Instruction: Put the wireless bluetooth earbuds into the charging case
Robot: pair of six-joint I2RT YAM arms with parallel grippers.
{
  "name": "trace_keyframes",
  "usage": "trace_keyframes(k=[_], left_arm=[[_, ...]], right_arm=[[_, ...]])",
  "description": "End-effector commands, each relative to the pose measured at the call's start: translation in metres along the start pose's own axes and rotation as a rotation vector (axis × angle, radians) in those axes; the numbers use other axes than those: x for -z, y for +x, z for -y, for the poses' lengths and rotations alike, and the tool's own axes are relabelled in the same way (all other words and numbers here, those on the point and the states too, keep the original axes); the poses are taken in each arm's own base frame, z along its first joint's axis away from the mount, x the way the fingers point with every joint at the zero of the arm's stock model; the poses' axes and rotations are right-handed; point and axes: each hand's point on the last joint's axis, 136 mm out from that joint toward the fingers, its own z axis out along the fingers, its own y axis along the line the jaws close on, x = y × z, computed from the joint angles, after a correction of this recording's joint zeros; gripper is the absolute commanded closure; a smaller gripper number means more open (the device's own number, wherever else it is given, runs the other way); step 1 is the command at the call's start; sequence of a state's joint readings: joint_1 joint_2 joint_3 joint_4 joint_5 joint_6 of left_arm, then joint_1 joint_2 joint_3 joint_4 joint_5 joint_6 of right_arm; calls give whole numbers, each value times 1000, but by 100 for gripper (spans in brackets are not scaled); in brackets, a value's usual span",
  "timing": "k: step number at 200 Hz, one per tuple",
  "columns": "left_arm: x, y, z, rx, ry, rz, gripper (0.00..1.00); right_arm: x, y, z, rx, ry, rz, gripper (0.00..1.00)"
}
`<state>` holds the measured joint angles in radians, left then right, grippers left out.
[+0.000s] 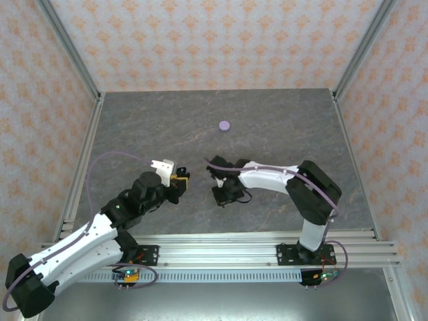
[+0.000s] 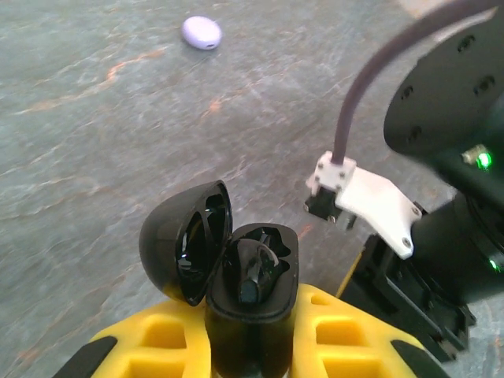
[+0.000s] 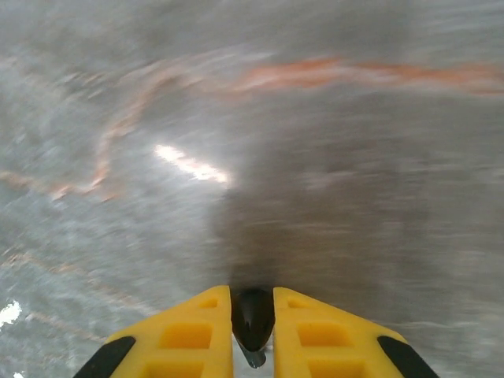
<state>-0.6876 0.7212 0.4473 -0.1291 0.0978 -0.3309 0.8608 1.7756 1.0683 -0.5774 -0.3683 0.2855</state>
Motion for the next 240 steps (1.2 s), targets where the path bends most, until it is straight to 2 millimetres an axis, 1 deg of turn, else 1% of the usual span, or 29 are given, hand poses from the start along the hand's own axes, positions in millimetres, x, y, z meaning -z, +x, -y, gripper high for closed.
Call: trace_keyframes(k=[1, 12, 46, 66, 85, 112, 122, 146, 155, 158, 163, 207, 222, 240], left_arm=[[-4, -28, 27, -34, 158, 191, 83], [-6, -31, 26, -35, 160, 243, 82], [-13, -33, 37, -116, 223, 297, 83], [-19, -34, 46, -143, 268, 310, 85], [-26, -37, 54, -154, 305, 326, 87], [-42, -37, 65, -179, 354, 320, 88], [-47, -40, 70, -183, 377, 331, 88], [-58, -50, 79, -176, 411, 354, 87], [-60, -57, 85, -168, 432, 376, 87], [-61, -58, 85, -162, 436, 381, 87], [-62, -62, 87, -153, 444, 393, 87], [-65, -87, 105, -133, 493, 462, 87], [-67, -94, 109, -125, 494, 469, 87], [-68, -100, 115, -125, 502, 475, 87]], right_arm=[[14, -18, 19, -109, -46, 101, 84], [22, -23, 25, -140, -84, 133, 84], [53, -41, 38, -215, -204, 248, 84], [74, -52, 45, -251, -279, 316, 84], [101, -62, 46, -256, -340, 398, 84], [147, -73, 41, -230, -420, 527, 84], [164, -76, 39, -219, -440, 571, 84], [204, -80, 29, -174, -495, 681, 83], [211, -83, 27, -166, -505, 701, 83], [222, -82, 24, -152, -516, 730, 83], [230, -82, 21, -140, -527, 751, 83], [280, -88, 7, -78, -596, 900, 82], [292, -90, 5, -68, -603, 941, 82], [300, -91, 4, -52, -604, 977, 81]])
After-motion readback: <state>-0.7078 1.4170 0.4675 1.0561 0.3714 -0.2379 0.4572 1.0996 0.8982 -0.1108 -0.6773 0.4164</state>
